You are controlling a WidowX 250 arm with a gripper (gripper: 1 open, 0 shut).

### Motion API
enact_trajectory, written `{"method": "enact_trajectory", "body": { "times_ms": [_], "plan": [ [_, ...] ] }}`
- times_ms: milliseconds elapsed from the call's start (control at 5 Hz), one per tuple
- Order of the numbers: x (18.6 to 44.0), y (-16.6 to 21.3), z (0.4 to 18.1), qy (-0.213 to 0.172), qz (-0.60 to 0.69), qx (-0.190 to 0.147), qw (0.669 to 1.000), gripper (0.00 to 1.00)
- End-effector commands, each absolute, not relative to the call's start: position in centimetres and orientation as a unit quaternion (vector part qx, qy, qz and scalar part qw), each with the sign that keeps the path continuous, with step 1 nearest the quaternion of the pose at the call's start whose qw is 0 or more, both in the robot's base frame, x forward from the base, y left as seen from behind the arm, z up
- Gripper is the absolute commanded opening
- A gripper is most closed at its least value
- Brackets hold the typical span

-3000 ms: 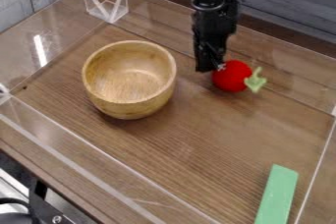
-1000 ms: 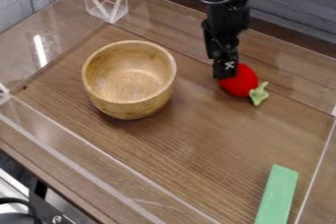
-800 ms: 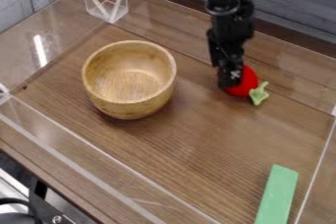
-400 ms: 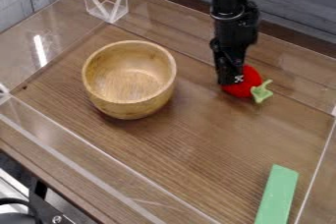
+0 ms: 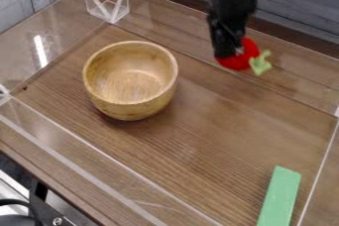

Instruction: Move the red object to the left side of the table

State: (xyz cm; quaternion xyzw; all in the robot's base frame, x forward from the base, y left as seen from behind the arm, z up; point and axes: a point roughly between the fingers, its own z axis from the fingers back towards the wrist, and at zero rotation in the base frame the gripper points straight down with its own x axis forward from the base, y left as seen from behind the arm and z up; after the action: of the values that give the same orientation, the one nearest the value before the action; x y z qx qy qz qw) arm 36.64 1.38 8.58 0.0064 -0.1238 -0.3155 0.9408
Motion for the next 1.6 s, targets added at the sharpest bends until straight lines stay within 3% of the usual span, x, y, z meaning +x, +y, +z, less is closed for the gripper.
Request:
{"method": "enact_trajectory", "body": {
  "times_ms": [0,400,800,1400],
  "plan": [
    [37.5,3.6,11.6,-0.170,-0.266,0.037,0.948,0.00],
    [37.3,1.8,8.0,-0.165,-0.183,0.049,0.968,0.00],
    [37.3,2.3,8.5,-0.165,-0.148,0.053,0.974,0.00],
    [37.7,7.8,7.8,-0.161,-0.046,0.065,0.984,0.00]
  ]
}}
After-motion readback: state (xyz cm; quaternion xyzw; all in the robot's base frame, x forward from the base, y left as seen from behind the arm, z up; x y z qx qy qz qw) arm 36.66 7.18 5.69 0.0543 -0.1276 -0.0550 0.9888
